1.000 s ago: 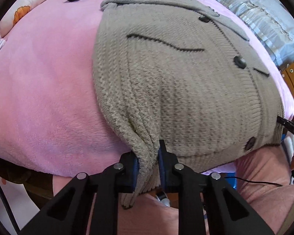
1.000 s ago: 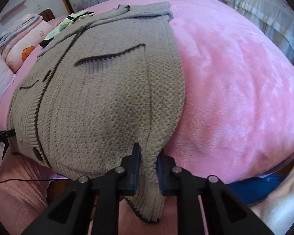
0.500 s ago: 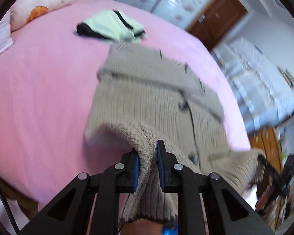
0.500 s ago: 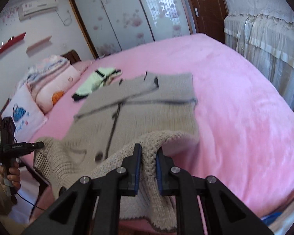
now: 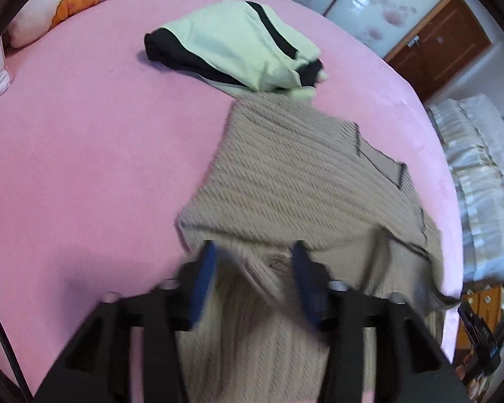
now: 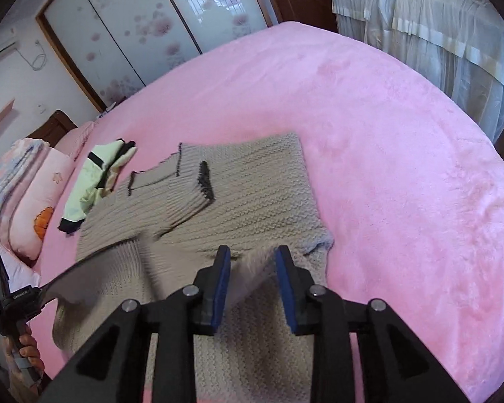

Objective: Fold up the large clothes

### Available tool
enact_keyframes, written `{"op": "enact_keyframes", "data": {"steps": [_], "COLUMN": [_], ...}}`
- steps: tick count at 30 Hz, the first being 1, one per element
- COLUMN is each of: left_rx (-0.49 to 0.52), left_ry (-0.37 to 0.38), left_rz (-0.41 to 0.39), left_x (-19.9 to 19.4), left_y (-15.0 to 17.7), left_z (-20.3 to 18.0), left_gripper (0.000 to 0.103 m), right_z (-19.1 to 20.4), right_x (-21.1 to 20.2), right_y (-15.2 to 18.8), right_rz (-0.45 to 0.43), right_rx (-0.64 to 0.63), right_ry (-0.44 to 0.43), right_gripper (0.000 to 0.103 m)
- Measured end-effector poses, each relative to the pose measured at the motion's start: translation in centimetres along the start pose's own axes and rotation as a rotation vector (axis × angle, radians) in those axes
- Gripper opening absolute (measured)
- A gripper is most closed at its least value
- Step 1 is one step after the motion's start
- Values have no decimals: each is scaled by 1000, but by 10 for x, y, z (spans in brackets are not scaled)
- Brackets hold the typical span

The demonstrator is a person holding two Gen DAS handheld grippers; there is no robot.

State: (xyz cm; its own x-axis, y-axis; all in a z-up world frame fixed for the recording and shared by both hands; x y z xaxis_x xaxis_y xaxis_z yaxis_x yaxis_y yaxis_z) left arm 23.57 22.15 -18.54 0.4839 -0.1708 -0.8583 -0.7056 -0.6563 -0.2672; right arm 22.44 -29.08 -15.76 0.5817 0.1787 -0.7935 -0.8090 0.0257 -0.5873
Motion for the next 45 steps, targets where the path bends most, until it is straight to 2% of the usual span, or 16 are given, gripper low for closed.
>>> {"op": "enact_keyframes", "data": {"steps": [5,9,12,17,19,22,27,30,33,35,36,42,45], "left_rx": [57,137,176,145,147,170,228,264,317,356,380,401,405], "left_ry": [29,23,50,158,191,218,234,308,348,320,282,119,100], "left_rz": [-48,-42,-15,-6,-16,-23,26,57,51,39,31,84,84], "left_x": [0,10,20,16,11,6,15,10,2,2,7,50,61], "left_y": [-16,-17,-18,-24,-28,-30,-29,-24,-20,-18,-17,-22,-25], "left_z": [-5,-8,-9,-2,1,2,-6,-14,-21,-24,-25,-22,-24], "left_gripper": [55,57,57,59,67,72,72,72,74,79,80,80,80], "right_z": [-4,-6,-2,1,0,-4,-6,-7,-7,-6,-5,3,8], "right_x": [15,31,43,64,72,84,92,92,92,92,92,93,92], "right_y": [0,-6,-13,-27,-31,-36,-35,-33,-32,-31,-31,-29,-28], "right_rz": [13,26,40,65,78,100,106,100,92,88,87,90,84], "right_rx": [-46,-115,-165,-189,-188,-170,-165,-167,-158,-161,-167,-232,-265], "right_ry": [12,58,59,43,35,0,-15,-33,-46,-48,-46,-17,2], "right_gripper": [42,43,43,43,43,43,45,46,47,47,47,47,45]}}
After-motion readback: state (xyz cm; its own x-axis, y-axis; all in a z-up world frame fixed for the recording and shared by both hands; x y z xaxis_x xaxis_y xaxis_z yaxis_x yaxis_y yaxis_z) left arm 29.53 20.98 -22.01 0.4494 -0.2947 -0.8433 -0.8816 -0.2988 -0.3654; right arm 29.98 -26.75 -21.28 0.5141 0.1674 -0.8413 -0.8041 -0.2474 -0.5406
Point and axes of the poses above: each gripper's, at about its wrist camera, not at the fingertips, and x roughly the way its jaws point, z to its left, y to its underside, the point moved 5 cm from there along x, roughly the way its jaws point, and after that the axes turned 15 degrees about -x, right-handed, at the moved point
